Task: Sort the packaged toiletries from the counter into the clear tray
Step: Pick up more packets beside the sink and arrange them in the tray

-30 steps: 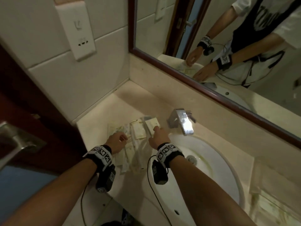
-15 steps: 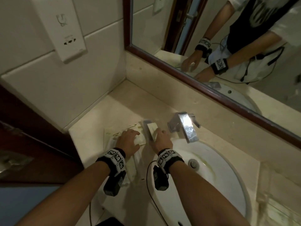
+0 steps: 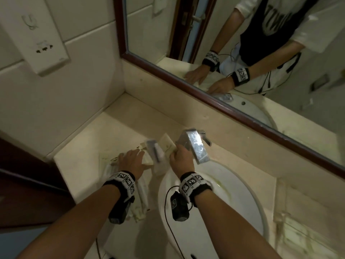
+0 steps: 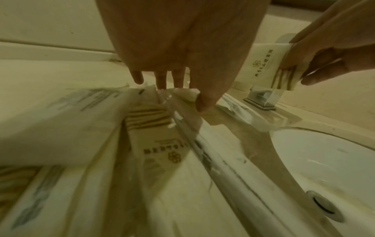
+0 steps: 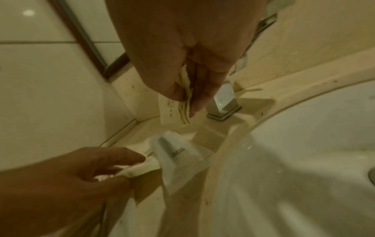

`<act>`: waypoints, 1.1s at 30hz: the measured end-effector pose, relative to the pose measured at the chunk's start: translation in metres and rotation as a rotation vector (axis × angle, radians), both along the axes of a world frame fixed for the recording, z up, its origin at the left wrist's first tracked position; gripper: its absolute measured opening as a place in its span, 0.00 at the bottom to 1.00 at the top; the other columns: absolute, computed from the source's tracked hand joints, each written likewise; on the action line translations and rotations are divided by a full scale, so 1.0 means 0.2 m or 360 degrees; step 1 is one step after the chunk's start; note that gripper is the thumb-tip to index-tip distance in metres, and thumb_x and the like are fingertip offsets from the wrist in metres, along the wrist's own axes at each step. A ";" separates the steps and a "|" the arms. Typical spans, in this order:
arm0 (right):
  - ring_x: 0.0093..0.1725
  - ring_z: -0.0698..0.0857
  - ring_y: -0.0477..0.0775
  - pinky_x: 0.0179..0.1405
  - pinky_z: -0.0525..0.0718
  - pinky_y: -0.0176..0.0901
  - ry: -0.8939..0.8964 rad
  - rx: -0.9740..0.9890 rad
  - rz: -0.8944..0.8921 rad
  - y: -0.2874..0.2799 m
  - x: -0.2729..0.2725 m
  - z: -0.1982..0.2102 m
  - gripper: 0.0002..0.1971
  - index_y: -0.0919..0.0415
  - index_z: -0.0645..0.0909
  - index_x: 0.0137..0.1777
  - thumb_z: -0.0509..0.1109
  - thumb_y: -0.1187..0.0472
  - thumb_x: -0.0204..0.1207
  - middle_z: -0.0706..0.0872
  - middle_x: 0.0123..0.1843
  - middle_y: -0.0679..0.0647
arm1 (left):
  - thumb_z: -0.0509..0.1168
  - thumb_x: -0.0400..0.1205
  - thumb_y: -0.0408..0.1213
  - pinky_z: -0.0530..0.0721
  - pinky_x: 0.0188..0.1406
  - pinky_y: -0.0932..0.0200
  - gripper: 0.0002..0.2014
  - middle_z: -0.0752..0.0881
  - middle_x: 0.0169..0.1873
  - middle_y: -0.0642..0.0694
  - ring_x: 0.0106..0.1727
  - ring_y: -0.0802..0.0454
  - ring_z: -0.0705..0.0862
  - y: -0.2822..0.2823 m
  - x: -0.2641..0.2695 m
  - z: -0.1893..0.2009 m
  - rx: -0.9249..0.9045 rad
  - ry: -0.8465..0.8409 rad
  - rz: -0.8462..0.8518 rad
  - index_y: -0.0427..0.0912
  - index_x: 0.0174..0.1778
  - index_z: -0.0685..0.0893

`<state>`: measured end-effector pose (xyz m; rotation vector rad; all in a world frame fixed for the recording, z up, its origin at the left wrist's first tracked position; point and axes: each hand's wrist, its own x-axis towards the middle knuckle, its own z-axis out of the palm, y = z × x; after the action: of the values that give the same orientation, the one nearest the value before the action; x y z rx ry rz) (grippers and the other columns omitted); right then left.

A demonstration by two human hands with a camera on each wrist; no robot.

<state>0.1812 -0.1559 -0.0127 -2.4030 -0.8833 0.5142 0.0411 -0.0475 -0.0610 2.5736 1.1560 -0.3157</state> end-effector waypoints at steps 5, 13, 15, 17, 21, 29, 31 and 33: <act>0.43 0.88 0.61 0.38 0.88 0.50 0.0096 0.0090 0.0030 -0.04 0.00 0.04 0.08 0.69 0.81 0.46 0.63 0.64 0.78 0.88 0.42 0.62 | 0.57 0.83 0.39 0.70 0.63 0.45 0.10 0.86 0.54 0.42 0.60 0.41 0.82 0.05 0.01 0.07 -0.0018 -0.0502 0.0315 0.44 0.56 0.80; 0.40 0.87 0.61 0.40 0.89 0.56 0.0094 0.0210 0.0084 -0.11 -0.01 0.14 0.08 0.67 0.80 0.42 0.65 0.61 0.76 0.86 0.40 0.61 | 0.59 0.82 0.31 0.76 0.40 0.52 0.07 0.85 0.42 0.29 0.44 0.34 0.84 0.09 -0.10 0.26 -0.0265 -0.1144 0.0671 0.30 0.47 0.77; 0.42 0.86 0.61 0.40 0.89 0.53 0.0097 0.0229 0.0109 -0.13 -0.01 0.19 0.08 0.69 0.80 0.43 0.65 0.63 0.77 0.85 0.41 0.61 | 0.60 0.82 0.32 0.77 0.43 0.53 0.09 0.86 0.46 0.30 0.48 0.35 0.84 0.05 -0.10 0.30 -0.0282 -0.1209 0.0755 0.28 0.51 0.78; 0.42 0.86 0.60 0.39 0.87 0.49 0.0087 0.0234 0.0124 -0.18 0.00 0.23 0.08 0.69 0.80 0.45 0.65 0.63 0.78 0.86 0.43 0.62 | 0.61 0.82 0.31 0.77 0.45 0.53 0.09 0.86 0.46 0.29 0.49 0.36 0.84 0.00 -0.10 0.35 -0.0270 -0.1292 0.0785 0.27 0.51 0.78; 0.46 0.87 0.60 0.44 0.89 0.53 0.0024 0.0251 0.0087 -0.29 0.04 0.27 0.09 0.62 0.81 0.48 0.65 0.58 0.75 0.88 0.46 0.60 | 0.62 0.81 0.32 0.77 0.43 0.52 0.09 0.86 0.45 0.29 0.48 0.35 0.84 -0.13 -0.05 0.43 -0.0238 -0.1322 0.0724 0.28 0.50 0.80; 0.42 0.86 0.64 0.41 0.87 0.55 -0.0048 0.0312 -0.0042 -0.61 0.16 0.37 0.09 0.65 0.82 0.46 0.67 0.58 0.74 0.88 0.43 0.62 | 0.62 0.81 0.34 0.74 0.39 0.55 0.08 0.84 0.39 0.32 0.40 0.39 0.79 -0.43 0.12 0.59 -0.0319 -0.1274 0.0605 0.31 0.48 0.79; 0.41 0.86 0.65 0.38 0.85 0.53 -0.0084 0.0312 -0.0073 -0.71 0.20 0.39 0.09 0.66 0.82 0.43 0.68 0.58 0.74 0.88 0.40 0.63 | 0.62 0.80 0.34 0.72 0.35 0.55 0.07 0.83 0.37 0.33 0.38 0.40 0.78 -0.51 0.18 0.62 -0.0364 -0.1272 0.0551 0.31 0.44 0.78; 0.40 0.86 0.63 0.37 0.85 0.52 -0.0091 0.0320 -0.0135 -0.83 0.25 0.41 0.10 0.66 0.83 0.42 0.68 0.57 0.73 0.88 0.39 0.62 | 0.62 0.81 0.32 0.70 0.32 0.55 0.06 0.81 0.35 0.35 0.38 0.42 0.77 -0.61 0.26 0.65 -0.0415 -0.1260 0.0443 0.33 0.41 0.76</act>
<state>0.2321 -0.3227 0.0687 -2.2694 -0.8122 0.3100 0.0932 -0.1702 0.0690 1.9560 1.0370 0.5358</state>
